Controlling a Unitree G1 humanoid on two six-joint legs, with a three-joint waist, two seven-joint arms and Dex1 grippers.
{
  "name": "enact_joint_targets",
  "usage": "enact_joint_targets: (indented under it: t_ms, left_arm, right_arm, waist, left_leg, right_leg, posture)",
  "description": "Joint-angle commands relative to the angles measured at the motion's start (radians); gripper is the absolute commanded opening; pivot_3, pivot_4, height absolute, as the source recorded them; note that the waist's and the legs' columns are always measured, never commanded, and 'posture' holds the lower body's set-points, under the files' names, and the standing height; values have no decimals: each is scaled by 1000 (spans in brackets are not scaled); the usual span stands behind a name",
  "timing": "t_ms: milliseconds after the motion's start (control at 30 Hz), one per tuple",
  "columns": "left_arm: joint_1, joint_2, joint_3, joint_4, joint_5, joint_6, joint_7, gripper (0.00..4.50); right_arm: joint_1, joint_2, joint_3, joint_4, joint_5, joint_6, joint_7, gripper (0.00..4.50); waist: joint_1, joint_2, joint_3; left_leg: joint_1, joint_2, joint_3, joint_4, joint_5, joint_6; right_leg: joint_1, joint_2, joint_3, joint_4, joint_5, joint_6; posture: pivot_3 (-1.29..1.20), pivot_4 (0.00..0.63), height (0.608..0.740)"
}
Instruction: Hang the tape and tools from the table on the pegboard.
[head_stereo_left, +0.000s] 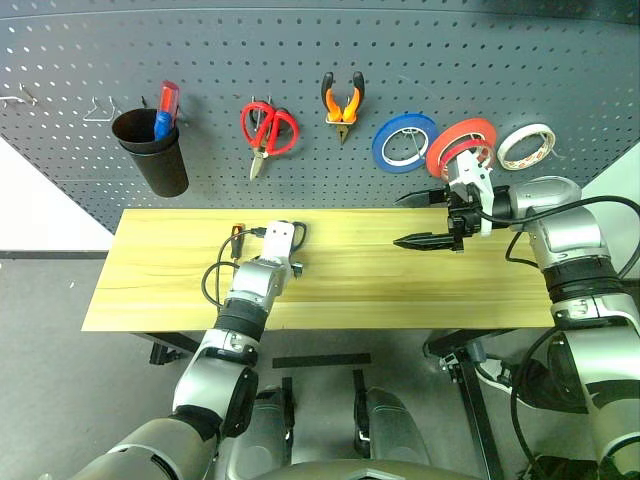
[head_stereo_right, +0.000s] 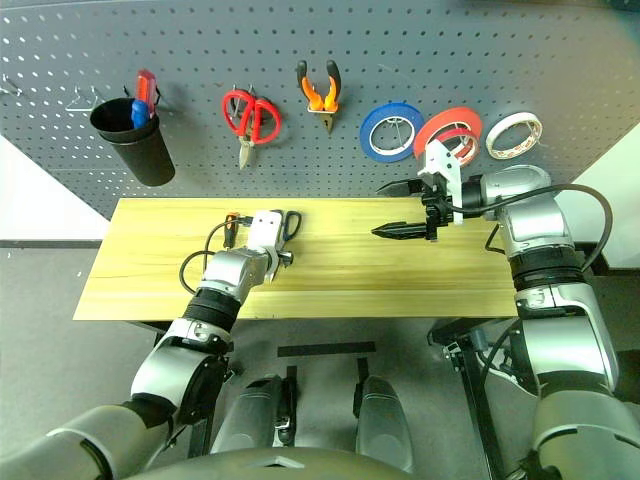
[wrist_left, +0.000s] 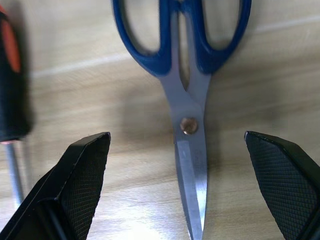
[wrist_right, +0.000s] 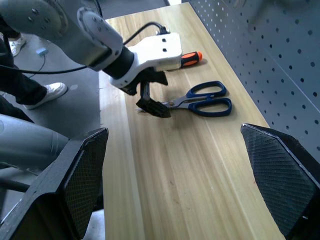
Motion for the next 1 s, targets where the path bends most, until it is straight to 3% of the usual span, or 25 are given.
enact_joint_targets:
  t_ms: [33,300,400,733,1000]
  left_arm:
    - [-37,-3,15,47,-1,-40,-4,4500]
    - [-54,-14,40,121,3,-77,35,4500]
    - [-48,-23,68,122,-10,-74,62,3969]
    - [-56,-32,132,131,-37,-73,106,600]
    - [-46,-17,128,82,-44,-51,70,533]
  right_arm:
    - [-1,-18,-33,-30,9,-4,-3,4466]
    - [21,-23,-39,-63,12,6,-10,4466]
    - [22,-28,-42,-63,10,4,-10,4500]
    - [18,-38,-41,-56,2,-5,-4,4500]
    - [21,-50,-38,-54,-6,-12,0,4500]
  waist:
    - [-2,-1,3]
    - [-19,-1,7]
    - [-21,-1,7]
    - [-23,-2,11]
    - [-22,-2,18]
  left_leg:
    - [0,0,0,0,0,0]
    - [0,0,0,0,0,0]
    - [0,0,0,0,0,0]
    - [0,0,-1,0,0,0]
    - [0,0,-1,0,0,0]
  right_leg:
    - [0,0,0,0,0,0]
    - [0,-2,-2,0,0,0]
    - [0,-3,-2,0,0,0]
    - [0,-3,-2,0,0,0]
    - [0,-4,-3,0,0,0]
  posture:
    - [-60,273,732]
    - [-76,274,732]
    - [-79,276,732]
    - [-77,282,732]
    - [-76,281,732]
